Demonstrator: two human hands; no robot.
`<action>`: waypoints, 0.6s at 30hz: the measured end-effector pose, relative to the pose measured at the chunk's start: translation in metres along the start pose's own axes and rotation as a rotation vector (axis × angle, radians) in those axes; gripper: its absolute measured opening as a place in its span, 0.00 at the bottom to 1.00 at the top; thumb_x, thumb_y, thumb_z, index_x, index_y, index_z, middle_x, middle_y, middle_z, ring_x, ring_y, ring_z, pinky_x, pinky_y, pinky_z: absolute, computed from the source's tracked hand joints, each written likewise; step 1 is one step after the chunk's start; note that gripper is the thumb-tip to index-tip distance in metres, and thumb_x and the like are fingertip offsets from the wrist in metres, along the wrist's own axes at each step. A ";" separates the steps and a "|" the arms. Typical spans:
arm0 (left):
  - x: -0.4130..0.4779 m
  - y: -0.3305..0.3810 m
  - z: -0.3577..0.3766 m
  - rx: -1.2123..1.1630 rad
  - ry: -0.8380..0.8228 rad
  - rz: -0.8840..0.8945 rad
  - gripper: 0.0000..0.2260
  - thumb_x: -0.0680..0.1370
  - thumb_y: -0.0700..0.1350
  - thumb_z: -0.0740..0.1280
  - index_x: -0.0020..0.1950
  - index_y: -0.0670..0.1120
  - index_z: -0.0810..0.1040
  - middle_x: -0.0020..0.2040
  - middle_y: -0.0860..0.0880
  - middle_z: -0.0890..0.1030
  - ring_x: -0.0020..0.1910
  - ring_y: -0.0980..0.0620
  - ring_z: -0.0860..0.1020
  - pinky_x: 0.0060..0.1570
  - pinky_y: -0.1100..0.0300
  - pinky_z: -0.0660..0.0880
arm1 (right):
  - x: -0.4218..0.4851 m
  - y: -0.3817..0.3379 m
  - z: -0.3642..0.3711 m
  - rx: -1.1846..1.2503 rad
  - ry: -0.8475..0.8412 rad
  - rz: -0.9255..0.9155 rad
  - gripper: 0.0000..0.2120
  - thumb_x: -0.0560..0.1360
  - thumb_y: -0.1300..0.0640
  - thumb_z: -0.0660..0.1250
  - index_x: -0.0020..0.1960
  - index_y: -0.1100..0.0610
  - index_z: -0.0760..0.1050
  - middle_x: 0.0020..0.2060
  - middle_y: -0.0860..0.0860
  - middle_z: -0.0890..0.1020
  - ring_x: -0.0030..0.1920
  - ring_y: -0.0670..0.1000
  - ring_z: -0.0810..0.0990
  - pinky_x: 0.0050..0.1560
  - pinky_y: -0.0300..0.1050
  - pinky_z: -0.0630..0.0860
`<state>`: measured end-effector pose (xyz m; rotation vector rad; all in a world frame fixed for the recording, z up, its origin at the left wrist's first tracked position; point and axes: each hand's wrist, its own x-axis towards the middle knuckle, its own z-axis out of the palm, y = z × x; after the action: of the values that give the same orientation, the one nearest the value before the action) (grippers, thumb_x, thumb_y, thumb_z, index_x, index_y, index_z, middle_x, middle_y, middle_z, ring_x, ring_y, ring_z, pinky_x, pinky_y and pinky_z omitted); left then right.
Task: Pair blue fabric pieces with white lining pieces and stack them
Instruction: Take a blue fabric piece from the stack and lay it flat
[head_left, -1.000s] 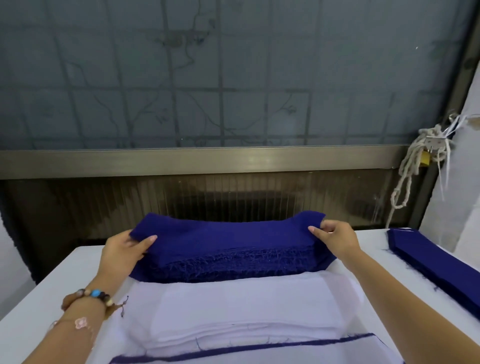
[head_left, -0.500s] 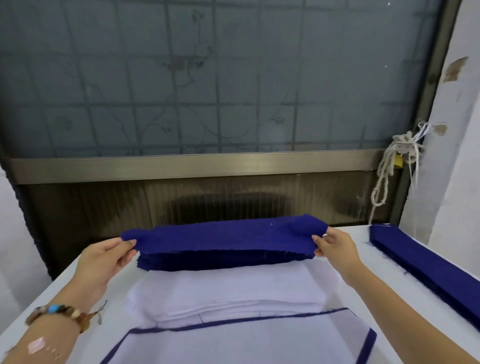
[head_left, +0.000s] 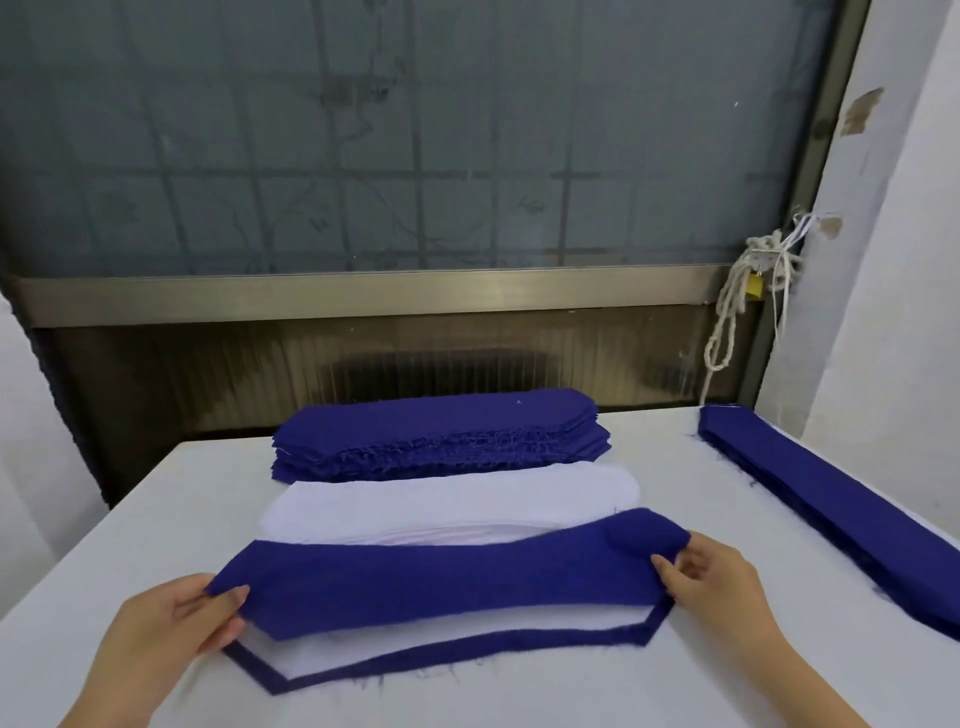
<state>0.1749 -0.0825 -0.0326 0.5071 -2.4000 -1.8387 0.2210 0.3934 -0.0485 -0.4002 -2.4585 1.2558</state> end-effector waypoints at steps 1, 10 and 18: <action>-0.003 -0.005 0.000 0.051 -0.010 0.022 0.01 0.74 0.36 0.72 0.43 0.40 0.84 0.33 0.40 0.83 0.29 0.51 0.80 0.41 0.58 0.78 | -0.003 0.002 0.000 -0.016 -0.006 -0.006 0.05 0.74 0.62 0.70 0.44 0.53 0.80 0.30 0.54 0.80 0.34 0.55 0.77 0.36 0.43 0.72; -0.001 -0.012 0.009 0.236 0.021 0.068 0.14 0.72 0.50 0.75 0.31 0.42 0.82 0.29 0.43 0.81 0.27 0.48 0.79 0.37 0.55 0.78 | 0.015 -0.004 -0.002 0.021 -0.002 0.134 0.18 0.75 0.48 0.70 0.35 0.59 0.71 0.25 0.51 0.75 0.29 0.54 0.72 0.34 0.44 0.69; 0.011 -0.012 0.010 0.387 0.013 0.157 0.12 0.73 0.56 0.72 0.36 0.50 0.81 0.28 0.47 0.81 0.20 0.53 0.72 0.31 0.60 0.71 | 0.022 -0.003 0.012 -0.151 0.111 0.128 0.11 0.74 0.45 0.69 0.37 0.50 0.78 0.33 0.46 0.81 0.37 0.50 0.79 0.37 0.46 0.75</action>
<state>0.1644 -0.0798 -0.0486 0.3397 -2.7077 -1.3100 0.1960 0.3920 -0.0491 -0.6587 -2.4738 1.0674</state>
